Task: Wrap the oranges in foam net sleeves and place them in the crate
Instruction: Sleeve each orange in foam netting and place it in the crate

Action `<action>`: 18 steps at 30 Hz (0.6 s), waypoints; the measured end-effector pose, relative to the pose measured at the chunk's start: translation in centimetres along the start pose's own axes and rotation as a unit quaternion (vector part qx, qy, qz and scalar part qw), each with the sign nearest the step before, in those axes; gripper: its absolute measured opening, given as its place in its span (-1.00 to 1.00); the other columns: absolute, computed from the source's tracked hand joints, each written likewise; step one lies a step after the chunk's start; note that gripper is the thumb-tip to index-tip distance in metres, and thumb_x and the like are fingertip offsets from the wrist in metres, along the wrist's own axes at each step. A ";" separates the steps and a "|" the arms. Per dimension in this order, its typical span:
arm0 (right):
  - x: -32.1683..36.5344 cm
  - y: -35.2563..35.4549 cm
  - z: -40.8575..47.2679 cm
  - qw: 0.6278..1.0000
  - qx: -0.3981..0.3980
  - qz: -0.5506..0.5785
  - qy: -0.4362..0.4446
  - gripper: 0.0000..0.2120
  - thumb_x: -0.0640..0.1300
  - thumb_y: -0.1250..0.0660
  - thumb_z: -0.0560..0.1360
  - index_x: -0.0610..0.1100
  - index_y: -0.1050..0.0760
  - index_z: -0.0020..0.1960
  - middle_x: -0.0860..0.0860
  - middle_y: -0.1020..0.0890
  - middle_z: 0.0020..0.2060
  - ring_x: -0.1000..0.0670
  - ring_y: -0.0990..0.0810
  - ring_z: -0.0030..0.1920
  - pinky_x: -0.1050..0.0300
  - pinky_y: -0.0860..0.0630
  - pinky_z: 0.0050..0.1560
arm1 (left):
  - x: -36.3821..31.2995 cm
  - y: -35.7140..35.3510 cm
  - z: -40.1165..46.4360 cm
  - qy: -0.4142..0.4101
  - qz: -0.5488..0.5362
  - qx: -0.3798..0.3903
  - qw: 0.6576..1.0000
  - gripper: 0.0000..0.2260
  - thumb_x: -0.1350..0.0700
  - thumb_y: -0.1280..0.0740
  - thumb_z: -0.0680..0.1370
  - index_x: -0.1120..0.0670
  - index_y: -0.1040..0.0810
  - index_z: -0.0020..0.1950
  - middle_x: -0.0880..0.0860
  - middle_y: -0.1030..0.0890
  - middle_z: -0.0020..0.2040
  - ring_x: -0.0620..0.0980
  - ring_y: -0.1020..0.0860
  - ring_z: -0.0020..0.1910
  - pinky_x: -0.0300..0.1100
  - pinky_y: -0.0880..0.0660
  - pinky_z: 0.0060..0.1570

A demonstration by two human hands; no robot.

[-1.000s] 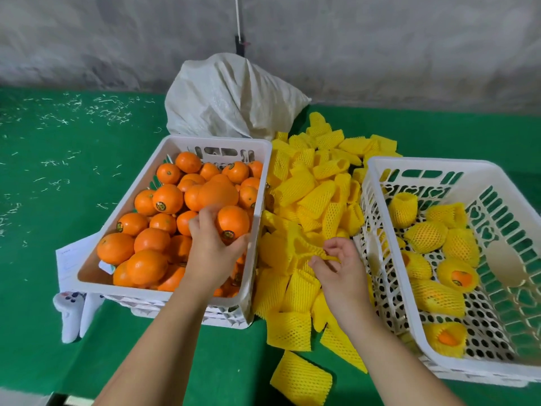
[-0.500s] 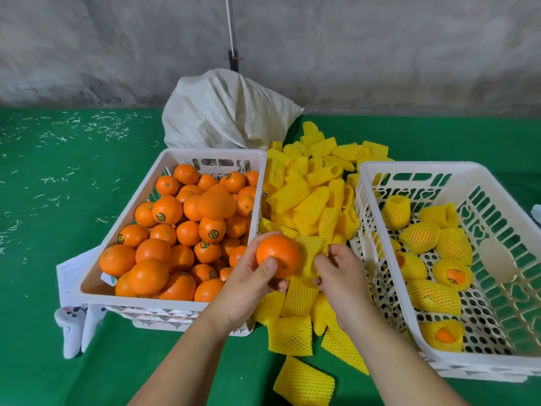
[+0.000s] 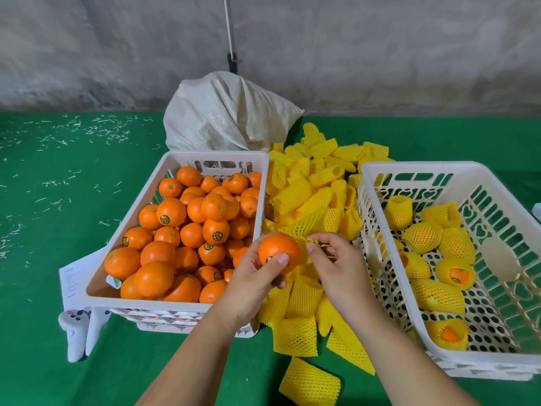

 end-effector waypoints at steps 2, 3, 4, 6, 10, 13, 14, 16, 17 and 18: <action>0.5 -0.5 -0.9 0.999 0.039 -0.010 0.021 -0.90 -0.06 -0.41 0.60 0.11 -0.63 0.08 0.25 -0.67 -0.12 0.22 -0.62 -0.09 0.34 -0.47 -0.17 | 0.0 0.3 0.2 -0.009 0.015 -0.044 0.999 -0.37 -0.26 -0.64 0.37 -0.32 -0.47 0.37 0.09 -0.55 0.18 -0.01 -0.60 -0.11 -0.14 -0.56 -0.11; 0.8 -0.8 -1.5 0.998 0.045 -0.019 0.040 -0.89 -0.07 -0.41 0.61 0.13 -0.61 0.07 0.27 -0.66 -0.10 0.22 -0.62 -0.07 0.38 -0.48 -0.15 | 0.0 0.4 0.3 -0.010 0.012 -0.047 0.999 -0.36 -0.24 -0.64 0.39 -0.37 -0.43 0.38 0.12 -0.53 0.23 0.00 -0.62 -0.05 -0.12 -0.57 -0.06; 0.9 -1.1 -2.0 0.997 0.041 -0.030 0.060 -0.88 -0.08 -0.41 0.61 0.14 -0.59 0.07 0.26 -0.65 -0.08 0.22 -0.61 -0.02 0.40 -0.49 -0.11 | 0.1 0.5 0.3 -0.008 -0.002 -0.035 0.999 -0.33 -0.19 -0.63 0.42 -0.40 -0.38 0.43 0.14 -0.51 0.27 0.01 -0.63 0.01 -0.10 -0.57 -0.02; 1.1 -1.2 -2.3 0.995 0.021 -0.050 0.087 -0.86 -0.12 -0.39 0.62 0.10 -0.57 0.12 0.24 -0.63 -0.02 0.24 -0.58 0.05 0.44 -0.46 -0.02 | 0.2 0.3 0.4 0.011 -0.051 0.006 0.999 -0.27 -0.06 -0.56 0.45 -0.32 -0.32 0.54 0.16 -0.49 0.31 0.06 -0.61 0.08 -0.07 -0.57 0.02; 0.9 0.1 -1.6 0.994 0.001 -0.064 0.090 -0.86 -0.16 -0.35 0.64 0.02 -0.56 0.16 0.23 -0.58 0.04 0.24 -0.55 0.07 0.38 -0.46 -0.01 | -0.2 -0.7 -0.3 -0.008 0.059 0.037 0.998 -0.42 -0.09 -0.50 0.52 -0.38 -0.36 0.48 0.05 -0.52 0.34 0.05 -0.67 0.17 -0.07 -0.61 0.14; 1.6 0.7 -1.6 0.988 -0.004 -0.084 0.132 -0.89 -0.15 -0.33 0.65 0.00 -0.57 0.15 0.24 -0.57 0.02 0.22 -0.55 0.07 0.36 -0.47 -0.01 | -0.6 -1.1 -0.5 -0.042 0.097 0.014 0.994 -0.36 -0.11 -0.57 0.50 -0.36 -0.35 0.50 0.14 -0.50 0.36 0.13 -0.70 0.11 -0.05 -0.66 0.08; 2.1 0.6 -1.9 0.982 0.000 -0.098 0.159 -0.90 -0.14 -0.31 0.66 -0.02 -0.57 0.14 0.23 -0.56 0.00 0.22 -0.55 0.07 0.38 -0.46 -0.01 | -0.6 -1.1 -0.5 -0.051 0.105 0.001 0.993 -0.31 -0.09 -0.58 0.49 -0.31 -0.33 0.53 0.17 -0.48 0.37 0.16 -0.69 0.13 0.01 -0.67 0.08; 3.0 0.1 -2.6 0.968 0.015 -0.125 0.215 -0.87 -0.12 -0.29 0.64 -0.07 -0.56 0.15 0.19 -0.55 0.02 0.20 -0.54 0.08 0.41 -0.45 0.01 | -0.7 -1.0 -0.4 -0.071 0.085 -0.030 0.993 -0.32 -0.07 -0.61 0.47 -0.21 -0.39 0.52 0.20 -0.52 0.34 0.20 -0.67 0.16 0.11 -0.67 0.09; 3.4 -0.2 -3.0 0.961 0.023 -0.135 0.238 -0.87 -0.13 -0.28 0.64 -0.08 -0.56 0.15 0.16 -0.55 0.04 0.18 -0.53 0.08 0.40 -0.45 0.02 | -0.6 -0.9 -0.4 -0.078 0.060 -0.044 0.994 -0.35 -0.08 -0.62 0.46 -0.18 -0.43 0.47 0.19 -0.57 0.29 0.22 -0.67 0.16 0.10 -0.67 0.07; 3.5 -0.5 -3.2 0.956 0.029 -0.141 0.256 -0.87 -0.14 -0.28 0.64 -0.09 -0.56 0.15 0.14 -0.55 0.05 0.15 -0.53 0.09 0.39 -0.45 0.03 | -0.6 -1.0 -0.4 -0.082 0.042 -0.059 0.994 -0.38 -0.10 -0.63 0.44 -0.17 -0.46 0.43 0.18 -0.62 0.23 0.21 -0.67 0.14 0.06 -0.67 0.04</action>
Point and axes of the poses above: each hand's wrist, its own z-axis towards the middle knuckle, its own y-axis out of the back of the hand, x = y × z, the point moved 4 cm from there along z, towards the middle knuckle
